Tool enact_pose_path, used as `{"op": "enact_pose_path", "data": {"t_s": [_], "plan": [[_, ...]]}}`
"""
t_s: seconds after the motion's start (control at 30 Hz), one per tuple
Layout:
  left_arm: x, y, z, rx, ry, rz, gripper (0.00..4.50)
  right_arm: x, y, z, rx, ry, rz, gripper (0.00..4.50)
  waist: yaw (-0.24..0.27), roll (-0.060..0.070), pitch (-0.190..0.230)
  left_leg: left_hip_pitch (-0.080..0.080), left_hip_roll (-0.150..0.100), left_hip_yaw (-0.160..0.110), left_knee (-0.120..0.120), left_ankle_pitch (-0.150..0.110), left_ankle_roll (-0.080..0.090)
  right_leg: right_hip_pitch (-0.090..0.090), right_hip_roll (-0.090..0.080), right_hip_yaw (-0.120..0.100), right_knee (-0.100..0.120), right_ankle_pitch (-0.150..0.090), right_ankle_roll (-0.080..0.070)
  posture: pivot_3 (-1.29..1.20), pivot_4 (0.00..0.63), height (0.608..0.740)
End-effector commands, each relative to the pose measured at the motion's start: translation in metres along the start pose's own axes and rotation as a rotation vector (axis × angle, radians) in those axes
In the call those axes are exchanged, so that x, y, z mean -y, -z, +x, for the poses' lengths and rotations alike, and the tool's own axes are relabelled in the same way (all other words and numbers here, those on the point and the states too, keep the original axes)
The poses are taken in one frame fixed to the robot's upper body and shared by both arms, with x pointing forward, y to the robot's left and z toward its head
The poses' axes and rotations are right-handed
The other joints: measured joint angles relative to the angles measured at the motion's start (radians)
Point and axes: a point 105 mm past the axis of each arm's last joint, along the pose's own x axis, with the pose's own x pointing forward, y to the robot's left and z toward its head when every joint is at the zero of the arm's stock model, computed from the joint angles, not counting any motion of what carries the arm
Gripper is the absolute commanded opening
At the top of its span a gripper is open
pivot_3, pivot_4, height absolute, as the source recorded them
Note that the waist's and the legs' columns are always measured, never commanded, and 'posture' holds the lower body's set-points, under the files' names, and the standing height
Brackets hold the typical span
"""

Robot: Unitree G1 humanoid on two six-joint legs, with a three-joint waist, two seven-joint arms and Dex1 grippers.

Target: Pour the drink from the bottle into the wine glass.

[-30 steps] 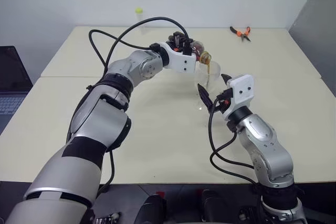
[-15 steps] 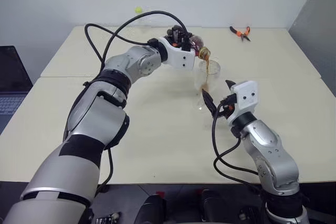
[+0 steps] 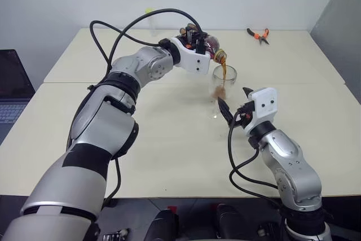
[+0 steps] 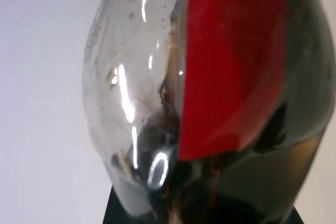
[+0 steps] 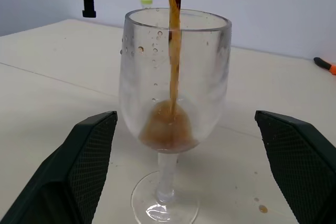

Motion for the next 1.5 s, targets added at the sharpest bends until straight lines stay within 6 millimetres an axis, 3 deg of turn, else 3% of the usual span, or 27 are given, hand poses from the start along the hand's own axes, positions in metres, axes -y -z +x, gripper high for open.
{"op": "enact_pose_path", "data": {"t_s": [0.03,1.2,1.5], "plan": [[-0.028,-0.001,0.001,0.012,-0.071,0.04,0.76,-0.003,-0.019,-0.001,0.073,-0.014,-0.004,4.5,0.0,0.0,0.0,0.0,0.0,0.0,0.0,0.0,0.0,0.0,0.0,0.0,0.0,0.0,0.0,0.0,0.15,0.74],[-0.02,0.01,-0.004,-0.032,-0.055,0.054,0.76,-0.01,-0.021,-0.001,0.068,-0.061,0.005,4.5,0.0,0.0,0.0,0.0,0.0,0.0,0.0,0.0,0.0,0.0,0.0,0.0,0.0,0.0,0.0,0.0,0.15,0.74],[-0.03,0.01,-0.003,-0.033,-0.082,0.05,0.76,-0.01,-0.025,0.001,0.071,-0.065,0.008,4.5,0.0,0.0,0.0,-0.001,0.0,0.0,0.001,0.0,0.0,-0.001,0.0,0.0,0.001,0.0,0.0,0.0,0.15,0.74]]}}
